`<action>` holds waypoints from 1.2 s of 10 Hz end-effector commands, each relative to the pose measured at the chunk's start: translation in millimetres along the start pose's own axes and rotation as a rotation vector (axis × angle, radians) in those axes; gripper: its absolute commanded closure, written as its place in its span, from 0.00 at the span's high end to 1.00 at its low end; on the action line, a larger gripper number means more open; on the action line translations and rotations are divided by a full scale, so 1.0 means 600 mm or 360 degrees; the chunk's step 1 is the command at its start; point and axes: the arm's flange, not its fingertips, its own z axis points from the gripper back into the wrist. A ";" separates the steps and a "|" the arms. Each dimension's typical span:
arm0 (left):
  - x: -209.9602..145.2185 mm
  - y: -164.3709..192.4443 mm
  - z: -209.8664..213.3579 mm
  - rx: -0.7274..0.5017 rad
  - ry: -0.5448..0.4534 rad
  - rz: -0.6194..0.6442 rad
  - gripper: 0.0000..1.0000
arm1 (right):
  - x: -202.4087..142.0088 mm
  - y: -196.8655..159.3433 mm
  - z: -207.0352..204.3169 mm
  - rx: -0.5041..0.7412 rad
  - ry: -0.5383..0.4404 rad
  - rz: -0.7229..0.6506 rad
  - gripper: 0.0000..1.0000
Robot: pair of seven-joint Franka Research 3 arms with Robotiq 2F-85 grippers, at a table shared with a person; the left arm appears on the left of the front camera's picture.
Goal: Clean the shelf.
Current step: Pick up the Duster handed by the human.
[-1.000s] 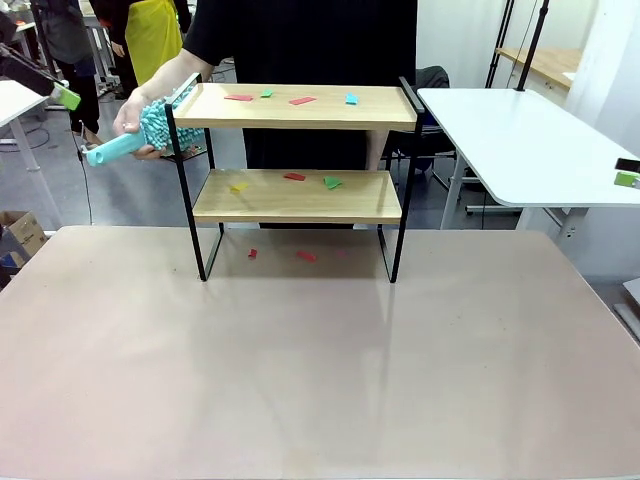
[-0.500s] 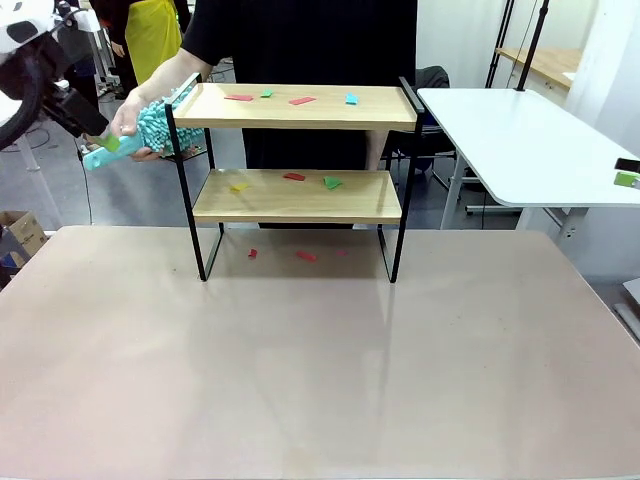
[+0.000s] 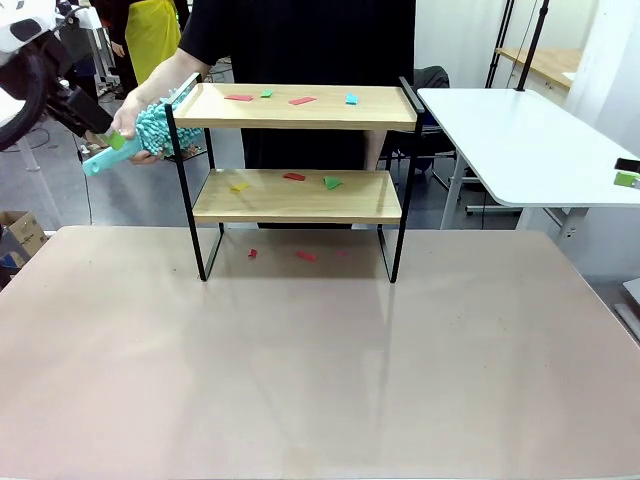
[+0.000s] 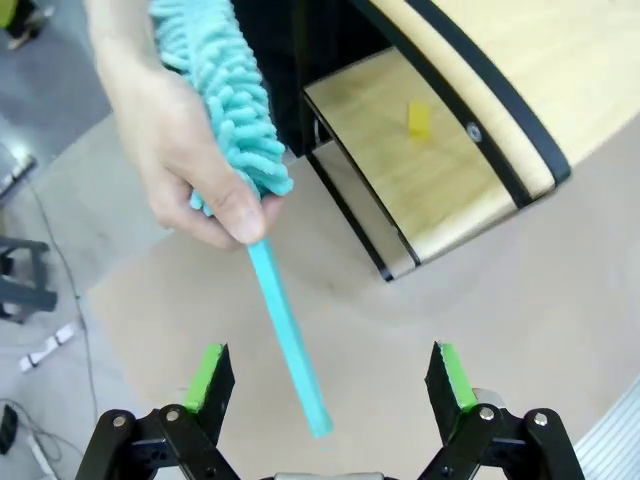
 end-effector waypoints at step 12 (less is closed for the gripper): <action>-0.036 0.011 -0.061 0.0200 0.0026 0.0266 0.40 | 0.004 0.001 -0.003 0.0003 -0.0001 0.0008 1.00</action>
